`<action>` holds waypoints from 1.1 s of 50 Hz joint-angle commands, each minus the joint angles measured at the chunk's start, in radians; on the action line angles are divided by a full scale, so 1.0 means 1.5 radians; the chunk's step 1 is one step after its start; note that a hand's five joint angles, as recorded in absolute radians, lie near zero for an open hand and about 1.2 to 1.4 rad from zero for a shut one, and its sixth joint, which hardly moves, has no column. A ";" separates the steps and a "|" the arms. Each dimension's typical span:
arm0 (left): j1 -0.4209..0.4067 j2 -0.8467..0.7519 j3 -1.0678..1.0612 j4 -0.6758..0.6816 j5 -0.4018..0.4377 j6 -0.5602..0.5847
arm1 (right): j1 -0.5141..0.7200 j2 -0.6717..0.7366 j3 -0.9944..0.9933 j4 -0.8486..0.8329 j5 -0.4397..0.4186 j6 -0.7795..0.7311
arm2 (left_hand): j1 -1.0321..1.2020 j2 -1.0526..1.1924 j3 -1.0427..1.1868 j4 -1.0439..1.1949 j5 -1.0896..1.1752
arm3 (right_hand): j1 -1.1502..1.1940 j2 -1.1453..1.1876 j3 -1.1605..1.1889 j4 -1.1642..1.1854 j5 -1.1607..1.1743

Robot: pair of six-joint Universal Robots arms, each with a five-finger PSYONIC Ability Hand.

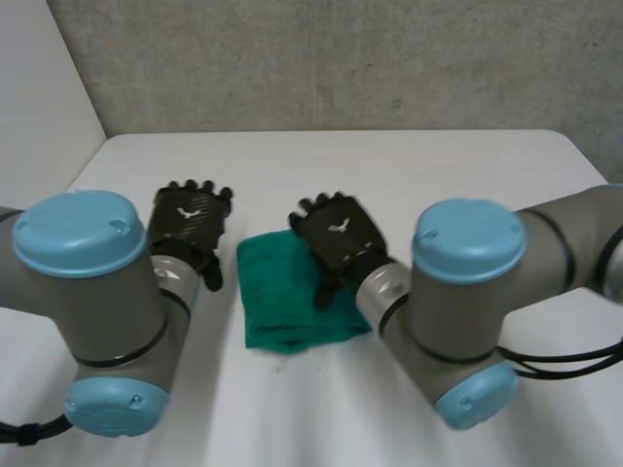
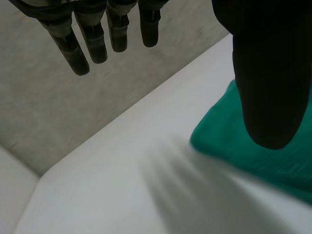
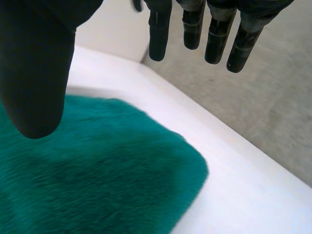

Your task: Fold the towel.

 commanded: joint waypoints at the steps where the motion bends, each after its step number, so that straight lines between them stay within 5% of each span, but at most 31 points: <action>1: -0.045 -0.053 0.038 -0.006 0.087 -0.077 | -0.063 0.007 -0.017 0.042 -0.052 0.079 | -0.012 -0.019 -0.026 -0.017 -0.031 | -0.104 -0.033 -0.025 -0.039 -0.042; 9: -0.036 -0.115 0.047 -0.042 0.091 -0.108 | -0.090 0.119 -0.093 0.138 -0.061 0.077 | -0.005 -0.012 -0.020 -0.011 -0.025 | -0.104 -0.033 -0.025 -0.039 -0.042; 20: 0.020 -0.139 0.040 -0.120 0.071 -0.107 | -0.105 0.130 -0.114 0.173 -0.042 0.075 | -0.009 -0.016 -0.024 -0.015 -0.029 | -0.104 -0.033 -0.025 -0.039 -0.042; 31: 0.014 -0.025 0.073 -0.121 0.078 -0.107 | -0.115 0.007 -0.094 0.168 -0.038 0.076 | -0.012 -0.019 -0.026 -0.017 -0.031 | -0.104 -0.033 -0.025 -0.039 -0.042; 36: 0.025 0.045 0.114 -0.126 0.106 -0.112 | -0.163 -0.101 -0.089 0.161 0.007 0.077 | -0.012 -0.019 -0.026 -0.017 -0.031 | -0.104 -0.033 -0.025 -0.039 -0.042; 44: 0.089 0.137 0.175 -0.206 0.133 -0.130 | -0.224 -0.200 -0.088 0.159 0.071 0.077 | -0.012 -0.019 -0.026 -0.017 -0.031 | -0.104 -0.033 -0.025 -0.039 -0.042; 55: 0.138 0.179 0.200 -0.245 0.161 -0.228 | -0.254 -0.240 -0.087 0.168 0.078 0.076 | -0.012 -0.019 -0.026 -0.017 -0.031 | -0.104 -0.033 -0.025 -0.039 -0.042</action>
